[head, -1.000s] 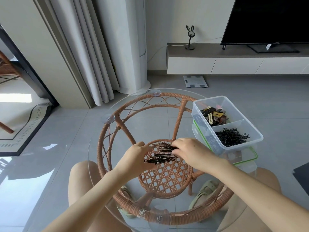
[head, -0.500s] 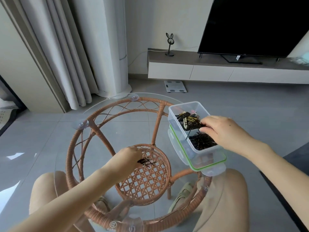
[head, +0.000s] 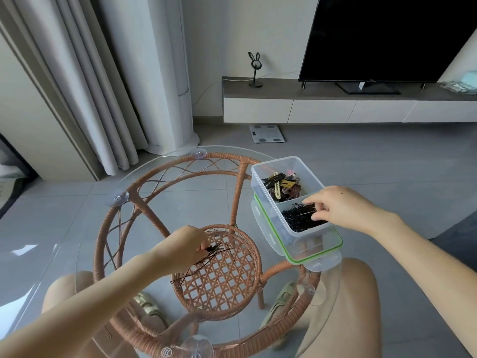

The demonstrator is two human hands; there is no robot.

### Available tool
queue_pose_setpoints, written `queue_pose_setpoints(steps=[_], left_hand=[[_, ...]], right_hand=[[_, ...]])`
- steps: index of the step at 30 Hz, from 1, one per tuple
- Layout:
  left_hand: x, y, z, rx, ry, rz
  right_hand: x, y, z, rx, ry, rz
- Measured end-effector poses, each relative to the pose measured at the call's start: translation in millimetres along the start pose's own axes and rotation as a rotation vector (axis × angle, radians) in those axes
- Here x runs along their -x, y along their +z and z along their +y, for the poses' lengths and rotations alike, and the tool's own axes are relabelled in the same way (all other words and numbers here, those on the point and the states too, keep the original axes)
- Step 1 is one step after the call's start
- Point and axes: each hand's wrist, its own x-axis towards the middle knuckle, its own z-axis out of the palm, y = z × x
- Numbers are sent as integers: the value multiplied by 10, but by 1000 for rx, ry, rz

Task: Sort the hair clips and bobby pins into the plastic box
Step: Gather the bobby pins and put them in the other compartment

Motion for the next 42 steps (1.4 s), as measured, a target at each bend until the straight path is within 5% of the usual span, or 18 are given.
queue_pose_setpoints(steps=[13, 26, 34, 42], left_hand=[[-273, -731, 688, 260, 157, 132], [-1286, -559, 1790, -282, 286, -15], [-756, -781, 1262, 127, 190, 191], [310, -213, 101, 28, -206, 9]], right_hand=[[270, -175, 101, -39, 42, 255], [536, -145, 136, -106, 86, 361], [563, -104, -188, -218, -91, 499], [275, 648, -1122, -233, -281, -12]])
